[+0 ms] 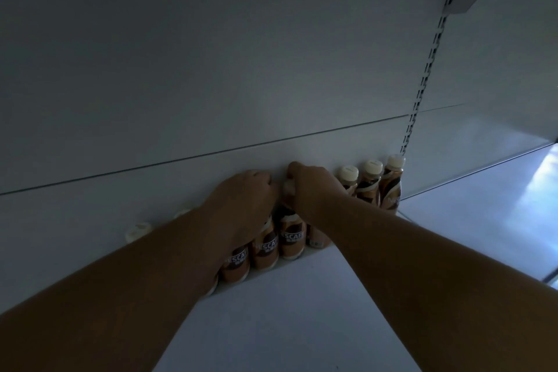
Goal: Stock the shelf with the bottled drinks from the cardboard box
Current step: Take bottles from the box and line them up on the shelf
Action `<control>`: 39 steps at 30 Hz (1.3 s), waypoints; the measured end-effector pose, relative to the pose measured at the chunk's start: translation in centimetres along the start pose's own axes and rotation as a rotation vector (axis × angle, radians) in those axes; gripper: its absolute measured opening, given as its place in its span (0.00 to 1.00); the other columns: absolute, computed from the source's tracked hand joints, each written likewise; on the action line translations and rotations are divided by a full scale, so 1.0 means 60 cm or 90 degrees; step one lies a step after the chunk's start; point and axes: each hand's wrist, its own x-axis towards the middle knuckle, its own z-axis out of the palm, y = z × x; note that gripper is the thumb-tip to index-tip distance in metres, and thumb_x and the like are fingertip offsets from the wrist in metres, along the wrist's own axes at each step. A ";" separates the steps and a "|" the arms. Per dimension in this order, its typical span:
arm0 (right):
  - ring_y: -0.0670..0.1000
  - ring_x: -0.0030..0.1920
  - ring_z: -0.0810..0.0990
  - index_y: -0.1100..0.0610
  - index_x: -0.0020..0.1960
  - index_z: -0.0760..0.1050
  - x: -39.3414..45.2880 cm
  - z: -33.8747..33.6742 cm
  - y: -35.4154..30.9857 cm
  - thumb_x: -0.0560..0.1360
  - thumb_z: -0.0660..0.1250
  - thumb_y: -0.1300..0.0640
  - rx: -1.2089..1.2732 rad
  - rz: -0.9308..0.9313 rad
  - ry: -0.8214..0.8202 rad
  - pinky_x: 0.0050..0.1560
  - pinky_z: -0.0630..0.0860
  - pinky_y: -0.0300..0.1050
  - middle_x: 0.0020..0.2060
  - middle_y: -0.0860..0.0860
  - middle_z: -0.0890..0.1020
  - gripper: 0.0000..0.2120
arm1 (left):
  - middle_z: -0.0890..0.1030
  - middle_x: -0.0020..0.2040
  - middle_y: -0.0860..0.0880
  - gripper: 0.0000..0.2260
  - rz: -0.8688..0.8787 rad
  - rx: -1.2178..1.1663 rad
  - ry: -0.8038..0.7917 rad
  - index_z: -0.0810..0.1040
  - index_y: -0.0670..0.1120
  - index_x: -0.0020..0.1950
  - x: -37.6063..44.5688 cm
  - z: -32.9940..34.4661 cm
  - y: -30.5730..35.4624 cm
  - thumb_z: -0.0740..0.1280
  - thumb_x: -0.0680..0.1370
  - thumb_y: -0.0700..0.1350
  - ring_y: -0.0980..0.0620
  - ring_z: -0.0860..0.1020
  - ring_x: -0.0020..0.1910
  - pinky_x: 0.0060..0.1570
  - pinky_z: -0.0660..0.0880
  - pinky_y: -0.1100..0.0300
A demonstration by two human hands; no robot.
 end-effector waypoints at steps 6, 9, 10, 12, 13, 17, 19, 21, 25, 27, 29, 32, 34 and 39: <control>0.55 0.53 0.78 0.54 0.63 0.69 -0.028 -0.032 0.043 0.78 0.65 0.50 0.019 -0.004 0.092 0.52 0.78 0.52 0.54 0.53 0.77 0.17 | 0.73 0.55 0.45 0.12 0.012 0.065 0.004 0.73 0.44 0.58 0.006 -0.009 0.014 0.63 0.75 0.46 0.43 0.71 0.56 0.54 0.68 0.51; 0.55 0.54 0.78 0.53 0.64 0.71 -0.033 -0.048 0.081 0.79 0.63 0.52 0.002 -0.007 0.122 0.54 0.78 0.53 0.56 0.54 0.76 0.15 | 0.73 0.59 0.46 0.16 -0.007 0.052 0.018 0.69 0.46 0.61 0.029 -0.012 0.033 0.63 0.75 0.49 0.45 0.70 0.58 0.57 0.68 0.52; 0.54 0.54 0.78 0.53 0.65 0.71 -0.032 -0.051 0.093 0.79 0.64 0.52 0.001 -0.007 0.122 0.54 0.78 0.52 0.57 0.53 0.76 0.15 | 0.73 0.58 0.45 0.16 -0.012 0.044 0.036 0.68 0.46 0.61 0.039 -0.012 0.042 0.64 0.75 0.48 0.45 0.71 0.57 0.56 0.68 0.52; 0.53 0.54 0.78 0.52 0.65 0.72 -0.030 -0.053 0.112 0.79 0.64 0.53 0.004 -0.010 0.110 0.54 0.78 0.50 0.58 0.52 0.76 0.15 | 0.74 0.55 0.46 0.15 -0.019 0.033 0.056 0.69 0.47 0.58 0.061 -0.008 0.054 0.65 0.73 0.47 0.45 0.72 0.53 0.50 0.69 0.53; 0.53 0.54 0.78 0.51 0.65 0.72 -0.029 -0.051 0.120 0.78 0.64 0.53 0.004 -0.016 0.100 0.54 0.78 0.50 0.59 0.52 0.75 0.15 | 0.75 0.53 0.46 0.13 -0.018 0.033 0.048 0.69 0.47 0.55 0.071 -0.008 0.060 0.67 0.73 0.47 0.45 0.73 0.51 0.47 0.68 0.54; 0.53 0.55 0.77 0.51 0.67 0.71 -0.026 -0.036 0.135 0.78 0.64 0.55 0.017 -0.051 0.050 0.55 0.77 0.51 0.59 0.51 0.74 0.17 | 0.76 0.51 0.47 0.14 -0.005 0.053 -0.037 0.72 0.47 0.53 0.099 -0.016 0.075 0.70 0.71 0.48 0.45 0.75 0.50 0.42 0.65 0.56; 0.53 0.56 0.77 0.51 0.68 0.70 -0.025 -0.031 0.137 0.78 0.63 0.54 0.035 -0.053 0.028 0.56 0.77 0.52 0.59 0.51 0.74 0.18 | 0.79 0.48 0.47 0.11 -0.024 0.087 -0.080 0.77 0.45 0.52 0.110 -0.018 0.081 0.70 0.71 0.45 0.46 0.79 0.47 0.39 0.69 0.57; 0.53 0.56 0.78 0.51 0.68 0.69 -0.025 -0.031 0.137 0.78 0.63 0.54 0.038 -0.051 0.015 0.56 0.77 0.53 0.59 0.52 0.75 0.18 | 0.80 0.46 0.47 0.08 -0.052 0.111 -0.122 0.80 0.43 0.50 0.121 -0.019 0.083 0.68 0.73 0.43 0.46 0.80 0.44 0.39 0.72 0.56; 0.54 0.53 0.79 0.52 0.66 0.67 -0.025 -0.029 0.131 0.78 0.63 0.57 0.042 -0.031 0.002 0.53 0.79 0.54 0.57 0.55 0.78 0.17 | 0.80 0.51 0.46 0.09 -0.045 0.078 -0.172 0.80 0.42 0.54 0.130 -0.016 0.071 0.64 0.77 0.42 0.45 0.80 0.49 0.46 0.74 0.54; 0.55 0.52 0.80 0.53 0.65 0.67 -0.027 -0.024 0.127 0.77 0.63 0.58 0.043 -0.018 0.008 0.52 0.79 0.54 0.55 0.55 0.79 0.17 | 0.80 0.51 0.46 0.08 -0.011 0.096 -0.133 0.80 0.42 0.53 0.126 -0.013 0.069 0.64 0.77 0.41 0.46 0.79 0.49 0.46 0.73 0.55; 0.55 0.50 0.80 0.53 0.65 0.67 -0.028 -0.022 0.124 0.78 0.63 0.59 0.037 -0.009 0.013 0.50 0.80 0.53 0.53 0.56 0.79 0.17 | 0.80 0.49 0.46 0.06 -0.001 0.109 -0.105 0.80 0.43 0.50 0.119 -0.008 0.069 0.65 0.76 0.42 0.46 0.79 0.47 0.41 0.71 0.57; 0.55 0.50 0.80 0.53 0.64 0.69 -0.025 -0.021 0.123 0.78 0.62 0.58 0.035 -0.002 0.033 0.51 0.79 0.52 0.53 0.56 0.81 0.15 | 0.79 0.50 0.44 0.03 -0.040 0.054 -0.044 0.75 0.43 0.48 0.113 -0.007 0.072 0.64 0.76 0.41 0.45 0.78 0.47 0.40 0.69 0.56; 0.53 0.48 0.80 0.53 0.63 0.69 -0.023 -0.020 0.122 0.79 0.62 0.58 0.044 0.004 0.039 0.48 0.79 0.50 0.51 0.54 0.81 0.13 | 0.77 0.52 0.44 0.06 -0.063 0.030 -0.029 0.73 0.42 0.51 0.108 -0.012 0.078 0.65 0.76 0.41 0.45 0.78 0.49 0.43 0.69 0.55; 0.49 0.41 0.79 0.52 0.63 0.68 -0.025 -0.013 0.133 0.79 0.61 0.58 0.059 0.006 0.042 0.39 0.77 0.44 0.43 0.49 0.78 0.13 | 0.72 0.42 0.48 0.08 -0.083 0.133 -0.110 0.76 0.44 0.54 0.113 -0.007 0.094 0.64 0.77 0.44 0.45 0.77 0.52 0.47 0.72 0.55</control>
